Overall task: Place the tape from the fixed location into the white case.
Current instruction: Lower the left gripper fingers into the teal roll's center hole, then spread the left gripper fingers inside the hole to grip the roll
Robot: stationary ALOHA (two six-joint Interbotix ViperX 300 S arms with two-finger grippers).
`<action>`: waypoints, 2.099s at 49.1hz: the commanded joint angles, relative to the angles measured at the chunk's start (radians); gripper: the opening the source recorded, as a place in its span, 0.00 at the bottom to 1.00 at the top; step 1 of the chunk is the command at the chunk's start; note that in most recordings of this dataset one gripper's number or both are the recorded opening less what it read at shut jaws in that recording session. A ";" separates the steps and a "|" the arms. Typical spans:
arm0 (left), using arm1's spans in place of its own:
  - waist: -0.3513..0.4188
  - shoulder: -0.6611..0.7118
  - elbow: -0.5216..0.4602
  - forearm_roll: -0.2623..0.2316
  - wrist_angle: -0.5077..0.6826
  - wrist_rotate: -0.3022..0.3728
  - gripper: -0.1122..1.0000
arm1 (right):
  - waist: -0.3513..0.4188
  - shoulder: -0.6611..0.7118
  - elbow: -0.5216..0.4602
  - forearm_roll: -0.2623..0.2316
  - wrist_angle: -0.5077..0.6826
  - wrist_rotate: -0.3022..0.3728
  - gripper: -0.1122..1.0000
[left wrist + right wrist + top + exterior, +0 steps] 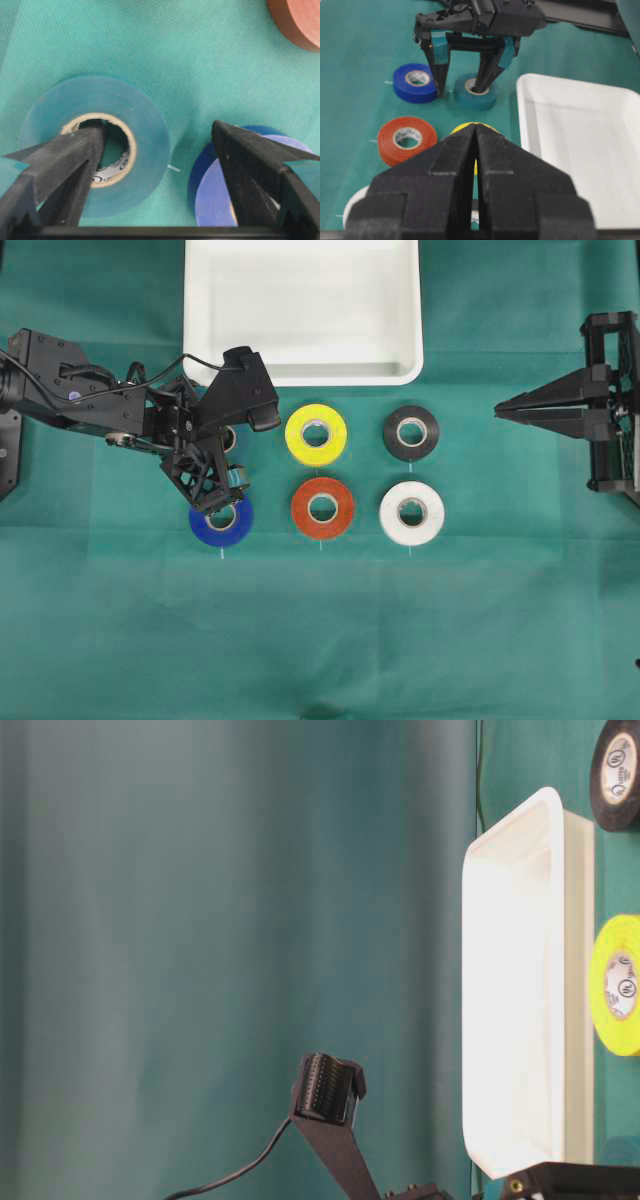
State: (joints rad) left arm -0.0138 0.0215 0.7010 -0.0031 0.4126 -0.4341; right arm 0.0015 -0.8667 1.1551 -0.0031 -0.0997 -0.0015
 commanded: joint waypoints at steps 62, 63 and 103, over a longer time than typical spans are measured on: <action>-0.006 -0.057 -0.044 0.006 0.074 0.011 0.30 | 0.000 0.015 -0.028 0.002 -0.011 0.000 0.10; -0.006 -0.060 -0.046 0.006 0.080 0.012 0.30 | -0.002 0.015 -0.028 0.000 -0.011 0.000 0.10; -0.012 -0.230 -0.184 0.015 0.371 0.054 0.30 | 0.000 0.017 -0.028 0.002 -0.008 0.000 0.10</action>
State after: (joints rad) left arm -0.0184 -0.1672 0.5553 0.0077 0.7670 -0.3820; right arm 0.0015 -0.8544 1.1551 -0.0031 -0.1012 0.0000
